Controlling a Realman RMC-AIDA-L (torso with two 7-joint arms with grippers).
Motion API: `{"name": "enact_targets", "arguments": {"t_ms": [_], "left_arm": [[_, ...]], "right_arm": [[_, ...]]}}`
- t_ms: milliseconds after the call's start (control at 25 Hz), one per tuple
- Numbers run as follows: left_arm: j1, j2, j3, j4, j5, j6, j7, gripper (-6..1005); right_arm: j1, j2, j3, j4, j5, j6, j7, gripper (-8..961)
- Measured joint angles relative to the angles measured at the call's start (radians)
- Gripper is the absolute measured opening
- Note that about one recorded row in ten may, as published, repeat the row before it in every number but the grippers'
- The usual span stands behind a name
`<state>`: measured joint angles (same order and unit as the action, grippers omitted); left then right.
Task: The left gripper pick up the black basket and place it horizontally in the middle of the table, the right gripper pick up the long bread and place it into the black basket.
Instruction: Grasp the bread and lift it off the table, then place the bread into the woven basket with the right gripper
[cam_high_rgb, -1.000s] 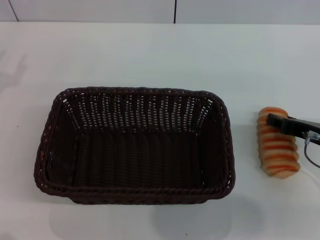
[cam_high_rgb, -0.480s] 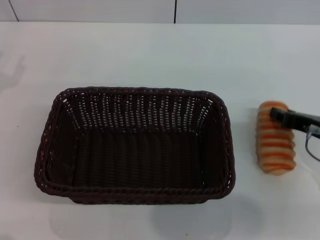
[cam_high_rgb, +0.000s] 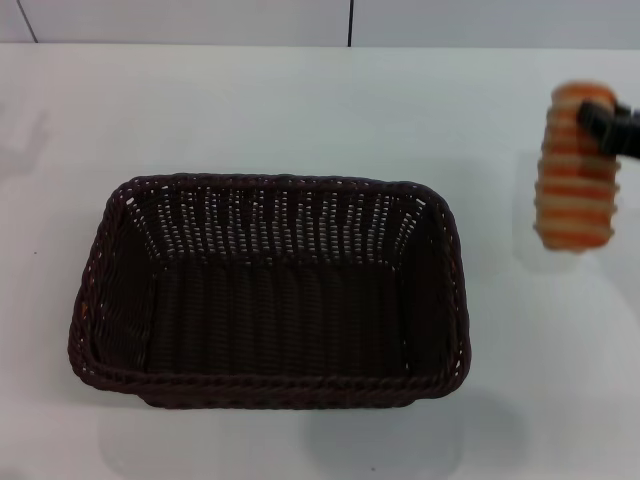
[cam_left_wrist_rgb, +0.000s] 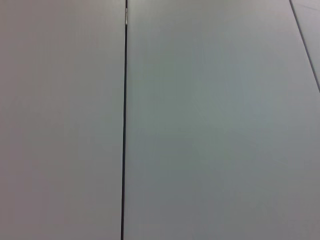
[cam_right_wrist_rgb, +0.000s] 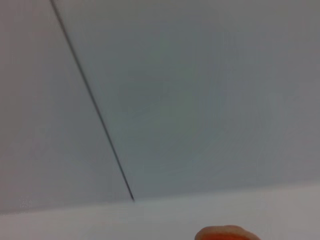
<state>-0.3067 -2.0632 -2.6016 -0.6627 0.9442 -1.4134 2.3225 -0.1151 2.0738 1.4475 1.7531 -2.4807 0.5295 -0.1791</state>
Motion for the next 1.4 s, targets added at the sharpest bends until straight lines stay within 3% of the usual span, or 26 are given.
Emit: {"name": "enact_targets", "arguments": {"t_ms": [240, 320, 800, 1120, 1280, 1400], "left_arm": [[-0.006, 0.0, 0.0, 0.0, -0.001, 0.003, 0.0, 587], [-0.006, 0.0, 0.0, 0.0, -0.001, 0.003, 0.0, 587], [-0.022, 0.002, -0.008, 0.0, -0.009, 0.008, 0.0, 587], [-0.019, 0.0, -0.017, 0.001, -0.012, -0.001, 0.0, 587], [-0.016, -0.001, -0.017, 0.003, -0.012, -0.007, 0.0, 586], [-0.014, -0.002, -0.019, 0.006, -0.013, -0.017, 0.0, 586]], "right_arm": [[0.008, 0.0, -0.033, 0.132, 0.002, 0.003, -0.039, 250], [0.037, 0.0, -0.092, 0.172, 0.006, 0.003, -0.054, 234], [0.19, -0.003, -0.319, 0.187, 0.009, 0.091, -0.083, 166], [0.257, -0.002, -0.366, 0.141, 0.025, 0.16, -0.111, 161], [0.25, -0.003, -0.368, 0.144, 0.038, 0.161, -0.127, 151], [0.239, -0.002, -0.366, 0.158, 0.042, 0.162, -0.136, 235]]}}
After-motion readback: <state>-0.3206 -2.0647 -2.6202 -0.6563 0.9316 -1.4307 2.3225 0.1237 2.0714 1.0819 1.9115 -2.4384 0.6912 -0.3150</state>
